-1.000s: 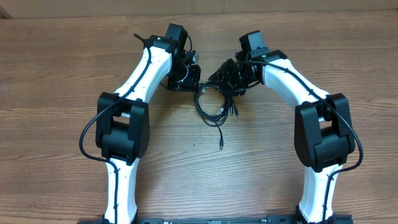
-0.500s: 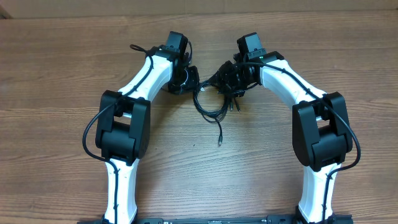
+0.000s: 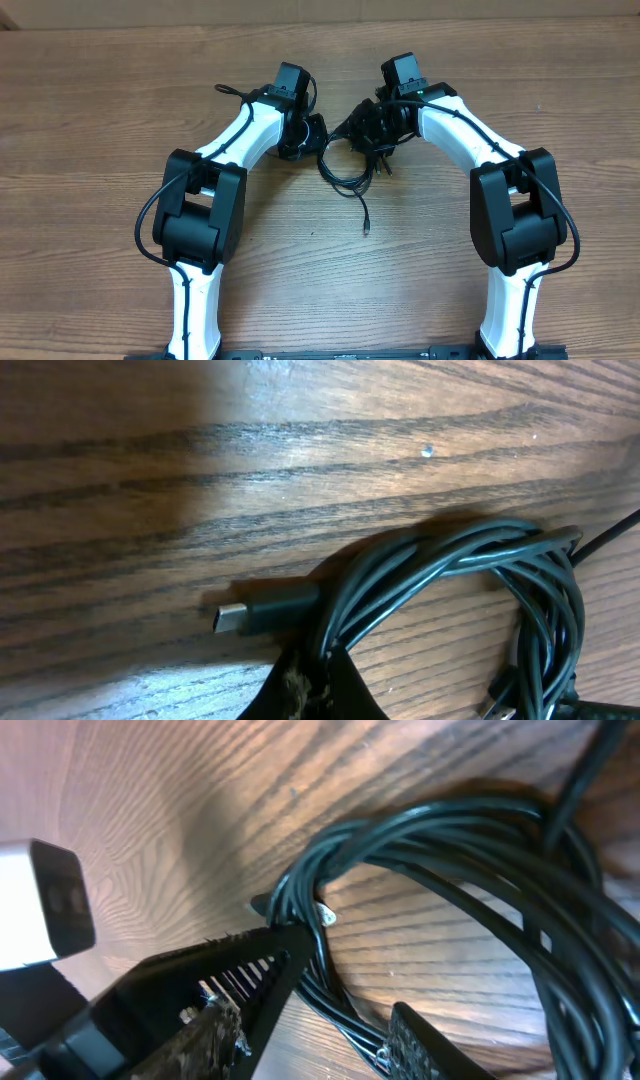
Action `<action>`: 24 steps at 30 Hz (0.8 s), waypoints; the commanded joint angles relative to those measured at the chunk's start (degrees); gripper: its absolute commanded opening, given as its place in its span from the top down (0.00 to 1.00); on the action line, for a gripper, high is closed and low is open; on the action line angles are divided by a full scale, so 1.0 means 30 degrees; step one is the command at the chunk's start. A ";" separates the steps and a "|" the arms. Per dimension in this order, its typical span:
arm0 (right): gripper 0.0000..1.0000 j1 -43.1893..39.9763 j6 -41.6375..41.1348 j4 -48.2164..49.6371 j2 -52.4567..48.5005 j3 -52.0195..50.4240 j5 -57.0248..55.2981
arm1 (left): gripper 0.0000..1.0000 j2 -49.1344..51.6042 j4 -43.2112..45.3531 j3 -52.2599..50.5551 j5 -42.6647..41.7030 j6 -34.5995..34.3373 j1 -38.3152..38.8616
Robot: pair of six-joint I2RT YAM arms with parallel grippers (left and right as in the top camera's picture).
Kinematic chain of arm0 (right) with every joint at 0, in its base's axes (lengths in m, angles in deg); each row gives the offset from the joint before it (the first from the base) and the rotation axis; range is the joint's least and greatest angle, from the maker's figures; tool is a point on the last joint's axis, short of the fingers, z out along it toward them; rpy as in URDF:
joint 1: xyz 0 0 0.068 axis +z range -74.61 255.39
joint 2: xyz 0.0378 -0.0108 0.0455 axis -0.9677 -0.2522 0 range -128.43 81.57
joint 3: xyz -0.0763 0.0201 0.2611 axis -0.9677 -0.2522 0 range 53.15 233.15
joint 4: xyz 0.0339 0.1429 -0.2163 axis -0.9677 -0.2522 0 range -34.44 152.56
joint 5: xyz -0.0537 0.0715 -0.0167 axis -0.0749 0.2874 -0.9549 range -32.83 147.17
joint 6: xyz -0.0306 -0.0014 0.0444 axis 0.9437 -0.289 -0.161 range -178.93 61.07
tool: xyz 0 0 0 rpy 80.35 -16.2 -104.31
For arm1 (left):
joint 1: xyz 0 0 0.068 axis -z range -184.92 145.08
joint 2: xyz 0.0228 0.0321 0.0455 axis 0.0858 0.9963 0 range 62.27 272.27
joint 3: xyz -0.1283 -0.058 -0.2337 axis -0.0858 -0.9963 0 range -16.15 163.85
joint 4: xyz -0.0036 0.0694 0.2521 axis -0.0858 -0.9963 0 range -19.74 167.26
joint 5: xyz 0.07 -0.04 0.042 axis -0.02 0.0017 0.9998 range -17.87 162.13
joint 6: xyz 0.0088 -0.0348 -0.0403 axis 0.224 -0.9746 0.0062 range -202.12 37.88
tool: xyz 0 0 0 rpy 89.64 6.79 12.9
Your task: Untangle cables
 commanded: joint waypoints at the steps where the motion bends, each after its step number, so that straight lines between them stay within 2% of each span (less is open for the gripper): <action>1: 0.53 0.0095 0.0313 -0.0073 -0.0131 -0.0175 -0.0182 | 0.96 0.0532 -0.0612 -0.0736 0.0372 0.0044 0.0255; 6: 0.53 0.0095 0.0313 0.0022 -0.0124 -0.0175 -0.0182 | 0.96 -0.2084 -0.0692 -0.0342 -0.4160 0.4670 0.0211; 8: 0.53 0.0095 0.0379 0.0007 -0.0124 -0.0175 -0.0175 | 0.96 -0.2929 -0.0801 -0.0342 -0.4393 0.5187 0.0211; 14: 0.54 0.0095 0.0379 0.0000 -0.0131 -0.0175 -0.0168 | 0.96 -0.4051 -0.1078 -0.0350 -0.5668 0.5479 -0.0168; 21: 0.54 0.0364 0.0532 -0.0007 -0.0131 -0.0226 -0.0109 | 0.96 -0.3840 -0.1435 -0.0386 -0.5457 0.4437 -0.0328; 24: 0.59 0.0393 0.1078 -0.0452 -0.0131 -0.0226 0.0036 | 0.96 -0.3832 -0.1683 -0.0393 -0.4532 0.3898 -0.0350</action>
